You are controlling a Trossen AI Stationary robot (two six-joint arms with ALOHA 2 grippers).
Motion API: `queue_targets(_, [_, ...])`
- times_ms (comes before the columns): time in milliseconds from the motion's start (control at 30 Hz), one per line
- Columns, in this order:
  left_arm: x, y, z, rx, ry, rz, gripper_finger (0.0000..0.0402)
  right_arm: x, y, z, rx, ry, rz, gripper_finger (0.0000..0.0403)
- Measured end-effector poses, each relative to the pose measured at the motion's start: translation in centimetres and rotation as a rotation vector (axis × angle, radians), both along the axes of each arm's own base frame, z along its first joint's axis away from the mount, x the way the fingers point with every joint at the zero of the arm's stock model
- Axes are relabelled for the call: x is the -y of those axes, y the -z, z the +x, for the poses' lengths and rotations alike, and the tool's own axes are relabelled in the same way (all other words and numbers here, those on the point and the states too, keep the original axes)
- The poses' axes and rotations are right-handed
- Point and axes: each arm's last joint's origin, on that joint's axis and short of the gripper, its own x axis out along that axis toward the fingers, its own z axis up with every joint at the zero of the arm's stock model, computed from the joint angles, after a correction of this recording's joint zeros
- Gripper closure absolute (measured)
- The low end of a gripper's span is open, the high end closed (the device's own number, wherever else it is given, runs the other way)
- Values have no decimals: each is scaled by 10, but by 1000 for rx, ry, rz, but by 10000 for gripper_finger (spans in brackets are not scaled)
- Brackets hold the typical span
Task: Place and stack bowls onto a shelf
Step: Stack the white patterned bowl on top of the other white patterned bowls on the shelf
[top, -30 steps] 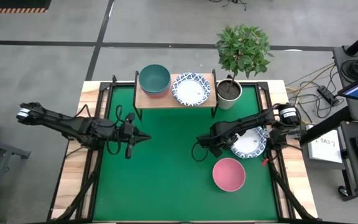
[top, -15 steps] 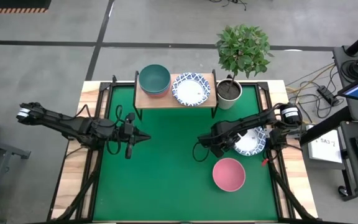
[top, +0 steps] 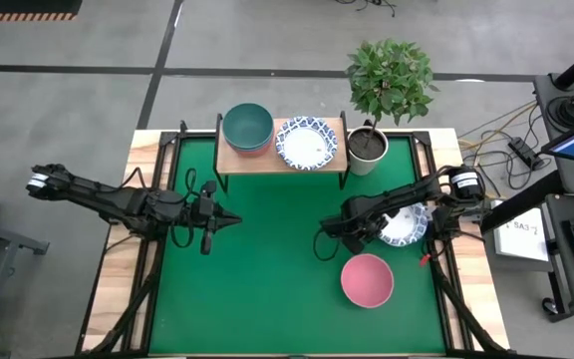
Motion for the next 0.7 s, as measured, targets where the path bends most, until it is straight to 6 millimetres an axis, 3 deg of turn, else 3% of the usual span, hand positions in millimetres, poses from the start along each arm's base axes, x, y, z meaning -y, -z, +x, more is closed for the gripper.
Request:
queue_targets(200, [0,-1,0,6,0,-1,402,-2,-23,19,111,-77,48,387])
queue_targets(433, [0,-1,0,6,0,-1,402,-4,-50,48,338,-182,62,370])
queue_targets(700, [0,-1,0,6,0,-2,402,-8,-54,79,638,-261,79,367])
